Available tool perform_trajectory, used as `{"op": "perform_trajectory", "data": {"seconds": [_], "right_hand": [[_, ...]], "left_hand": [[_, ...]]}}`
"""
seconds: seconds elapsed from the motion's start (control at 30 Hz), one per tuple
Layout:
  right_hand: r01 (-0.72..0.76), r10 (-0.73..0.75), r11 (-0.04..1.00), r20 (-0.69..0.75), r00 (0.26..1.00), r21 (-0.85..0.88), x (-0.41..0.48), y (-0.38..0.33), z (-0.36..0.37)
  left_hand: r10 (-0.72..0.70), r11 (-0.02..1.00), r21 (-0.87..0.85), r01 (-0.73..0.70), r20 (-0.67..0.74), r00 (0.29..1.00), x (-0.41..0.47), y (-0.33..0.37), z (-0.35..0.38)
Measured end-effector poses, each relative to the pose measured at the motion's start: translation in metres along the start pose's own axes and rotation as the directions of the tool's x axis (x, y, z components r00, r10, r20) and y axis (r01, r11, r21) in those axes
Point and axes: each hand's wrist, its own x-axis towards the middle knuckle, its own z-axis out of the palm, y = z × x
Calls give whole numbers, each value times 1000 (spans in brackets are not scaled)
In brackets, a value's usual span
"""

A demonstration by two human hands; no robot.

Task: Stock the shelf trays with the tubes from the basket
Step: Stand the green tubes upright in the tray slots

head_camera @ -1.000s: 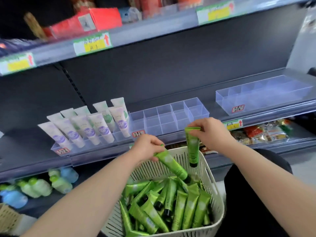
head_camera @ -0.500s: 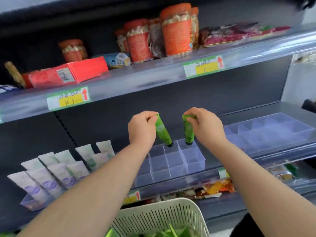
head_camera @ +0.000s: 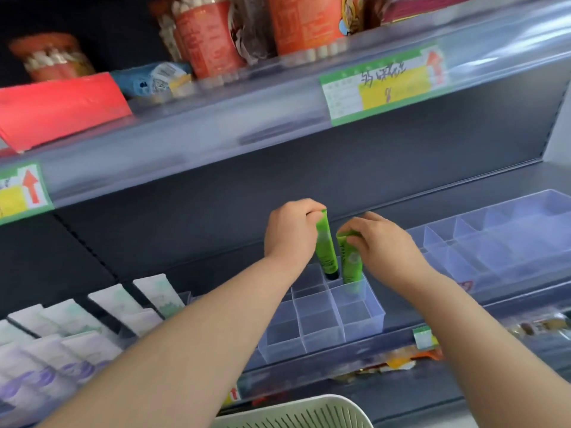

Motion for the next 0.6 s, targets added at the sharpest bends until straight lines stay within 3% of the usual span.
{"op": "perform_trajectory", "data": {"seconds": [0.2,0.6], "right_hand": [[51,-53,997,-26,998,-52,-2,0,7],[168,-197,965,-140,970,-200,-16,-14,4]], "left_hand": [[10,998,55,-18,136,991,-2,-7,19],[2,999,31,-6,112,994,-23,-12,1]]}}
